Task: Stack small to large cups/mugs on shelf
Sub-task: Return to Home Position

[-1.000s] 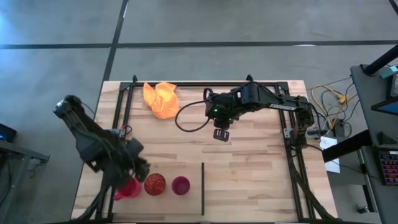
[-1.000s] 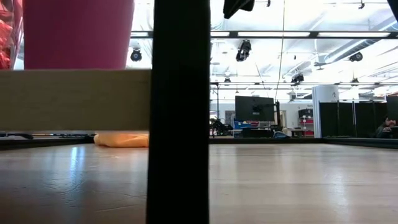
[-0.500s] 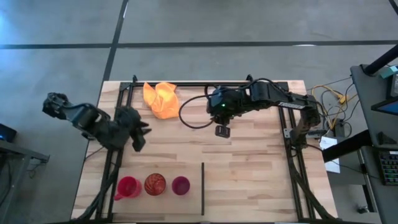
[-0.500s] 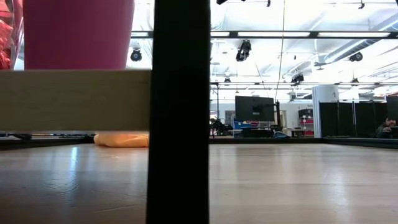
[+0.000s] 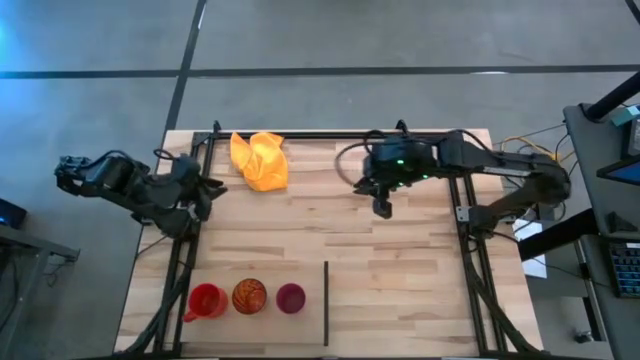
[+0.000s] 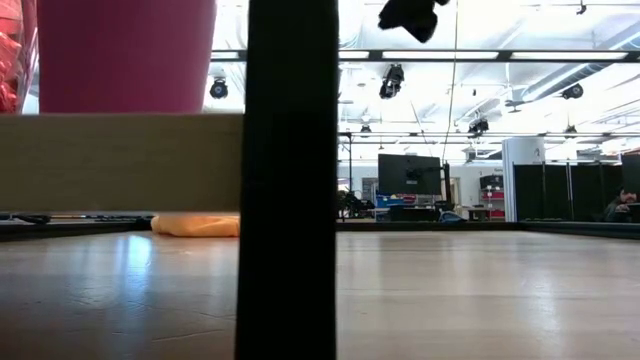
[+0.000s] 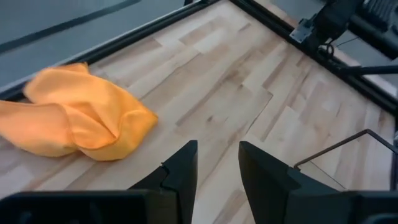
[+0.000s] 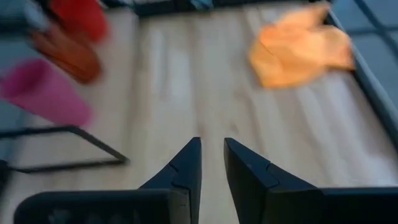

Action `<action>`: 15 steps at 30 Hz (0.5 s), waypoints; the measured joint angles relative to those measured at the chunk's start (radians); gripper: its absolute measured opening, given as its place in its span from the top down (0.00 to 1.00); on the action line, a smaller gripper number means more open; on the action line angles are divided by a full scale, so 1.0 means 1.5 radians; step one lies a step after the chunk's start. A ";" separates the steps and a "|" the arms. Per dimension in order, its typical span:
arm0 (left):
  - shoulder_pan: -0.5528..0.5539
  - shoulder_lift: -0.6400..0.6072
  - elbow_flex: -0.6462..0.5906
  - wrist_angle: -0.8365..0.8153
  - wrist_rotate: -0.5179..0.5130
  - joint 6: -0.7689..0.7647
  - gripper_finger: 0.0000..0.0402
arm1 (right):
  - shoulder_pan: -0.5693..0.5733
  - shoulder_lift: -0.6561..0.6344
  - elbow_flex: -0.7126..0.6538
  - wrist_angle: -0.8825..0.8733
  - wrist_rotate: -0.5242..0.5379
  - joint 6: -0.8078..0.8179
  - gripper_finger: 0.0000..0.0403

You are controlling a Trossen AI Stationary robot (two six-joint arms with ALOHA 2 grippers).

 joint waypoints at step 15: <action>0.001 -0.322 -0.385 0.457 -0.004 0.121 0.75 | -0.068 -0.248 -0.516 0.607 -0.102 0.151 0.84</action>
